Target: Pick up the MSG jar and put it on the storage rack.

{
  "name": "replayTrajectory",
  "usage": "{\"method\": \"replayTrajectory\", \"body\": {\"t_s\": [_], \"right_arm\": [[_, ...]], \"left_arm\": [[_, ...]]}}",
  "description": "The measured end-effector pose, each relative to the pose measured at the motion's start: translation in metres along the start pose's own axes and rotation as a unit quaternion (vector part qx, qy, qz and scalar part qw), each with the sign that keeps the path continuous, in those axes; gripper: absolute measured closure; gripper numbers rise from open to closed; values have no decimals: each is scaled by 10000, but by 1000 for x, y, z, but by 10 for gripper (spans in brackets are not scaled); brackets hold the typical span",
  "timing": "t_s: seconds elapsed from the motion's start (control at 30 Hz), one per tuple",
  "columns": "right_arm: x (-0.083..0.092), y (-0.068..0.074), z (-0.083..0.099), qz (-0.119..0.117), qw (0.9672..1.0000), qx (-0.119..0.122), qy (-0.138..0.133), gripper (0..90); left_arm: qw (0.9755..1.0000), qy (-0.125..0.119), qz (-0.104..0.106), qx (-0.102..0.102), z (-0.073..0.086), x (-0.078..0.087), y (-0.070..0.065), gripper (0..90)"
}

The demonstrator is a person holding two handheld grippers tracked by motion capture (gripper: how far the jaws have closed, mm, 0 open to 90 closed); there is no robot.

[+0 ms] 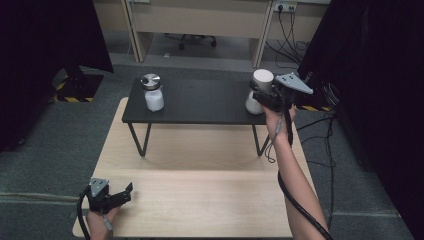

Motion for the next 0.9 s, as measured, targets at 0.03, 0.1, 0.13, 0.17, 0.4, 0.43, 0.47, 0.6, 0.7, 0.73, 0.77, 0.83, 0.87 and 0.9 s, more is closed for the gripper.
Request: {"method": "replayTrajectory", "body": {"t_s": [0.03, 0.1, 0.13, 0.17, 0.4, 0.43, 0.47, 0.6, 0.7, 0.73, 0.77, 0.83, 0.87, 0.9], "right_arm": [[0, 0, 0, -4, 10000, -10, 3, 335], [-1, -1, 0, -4, 10000, -33, 6, 336], [-1, -1, 0, -4, 10000, -39, 4, 335], [-1, -1, 0, -6, 10000, -37, -4, 336], [-1, 1, 1, 46, 10000, 18, -36, 218], [-1, 1, 1, 51, 10000, 19, -38, 191], [-1, 2, 2, 99, 9999, 35, -50, 153], [0, 4, 5, 207, 9998, 21, -39, 23], [2, 4, 7, 206, 9998, 40, -68, 3], [3, 4, 8, 208, 9997, 51, -74, 2], [3, 4, 8, 208, 9997, 51, -74, 2], [6, 4, 10, 274, 9996, 39, -68, 2], [6, 4, 10, 274, 9996, 39, -68, 2], [7, 4, 11, 313, 9995, 40, -56, 2]], "left_arm": [[10000, -1, -2, -2, 0, 0, 0, 1], [10000, -1, -3, -1, 0, 0, 0, 1], [10000, -2, -5, 0, 0, 0, 0, 1], [10000, -4, -4, 0, 0, 0, 0, 1], [10000, -9, -5, -1, 0, 0, 0, 0], [10000, -10, -5, -4, 0, 0, 0, 0], [10000, -10, -5, -5, 0, 0, 0, 0], [10000, -11, -3, -10, 0, 0, 0, 1], [10000, -17, -2, -6, 1, 0, 0, 1], [10000, -17, -2, -6, 1, 0, 0, 0], [10000, -20, -1, -6, 1, 0, 0, 0], [10000, -23, -2, -6, 1, 0, 0, 0], [10000, -23, -2, -6, 1, 0, 0, 0], [10000, -23, 0, -6, 1, 0, 0, 0]]}}
Point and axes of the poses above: each handheld gripper's, and its own axes: x roughly backward along the jaws, z roughly out of its underside, y roughly to its left, the point moved 9 cm from there along -x, roughly forward along the jaws, and after that the axes turned 15 degrees about x, right-handed, at the moved point
